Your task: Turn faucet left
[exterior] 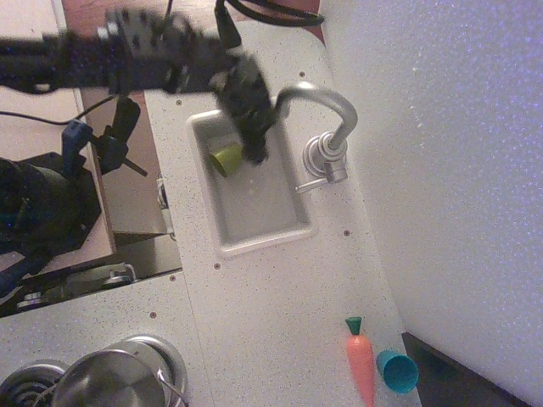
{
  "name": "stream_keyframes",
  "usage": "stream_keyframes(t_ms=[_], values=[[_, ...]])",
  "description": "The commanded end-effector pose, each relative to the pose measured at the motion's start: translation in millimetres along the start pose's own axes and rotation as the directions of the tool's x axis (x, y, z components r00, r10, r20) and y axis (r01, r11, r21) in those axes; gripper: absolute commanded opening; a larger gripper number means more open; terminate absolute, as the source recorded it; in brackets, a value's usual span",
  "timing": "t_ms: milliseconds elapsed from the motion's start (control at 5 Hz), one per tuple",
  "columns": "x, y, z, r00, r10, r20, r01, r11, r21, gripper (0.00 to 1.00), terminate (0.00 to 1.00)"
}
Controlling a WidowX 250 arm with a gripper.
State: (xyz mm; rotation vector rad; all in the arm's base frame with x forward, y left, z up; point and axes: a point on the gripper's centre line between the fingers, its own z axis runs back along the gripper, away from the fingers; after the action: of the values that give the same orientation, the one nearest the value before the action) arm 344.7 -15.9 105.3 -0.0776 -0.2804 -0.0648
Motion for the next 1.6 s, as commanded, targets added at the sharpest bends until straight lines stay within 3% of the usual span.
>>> stream_keyframes(t_ms=[0, 200, 400, 600, 800, 1000, 1200, 1400], values=[[28, -45, 6, 0.992, 0.127, 0.015, -0.127, 0.992, -0.014, 1.00, 0.00], [17, -65, 4, 0.979, 0.199, -0.047, -0.200, 0.980, 0.000, 1.00, 0.00], [18, -77, 2, 0.978, 0.198, -0.068, -0.201, 0.979, -0.027, 1.00, 0.00], [21, -69, 7, 0.971, 0.234, -0.051, -0.239, 0.939, -0.247, 1.00, 0.00], [46, -22, 6, 0.933, 0.326, -0.153, -0.360, 0.865, -0.351, 1.00, 0.00], [99, -21, -9, 0.987, 0.084, -0.139, -0.112, 0.971, -0.213, 1.00, 0.00], [138, -27, -12, 0.984, -0.067, -0.164, 0.034, 0.980, -0.195, 1.00, 0.00], [120, -41, -22, 0.970, -0.086, -0.225, 0.046, 0.983, -0.179, 1.00, 0.00]])
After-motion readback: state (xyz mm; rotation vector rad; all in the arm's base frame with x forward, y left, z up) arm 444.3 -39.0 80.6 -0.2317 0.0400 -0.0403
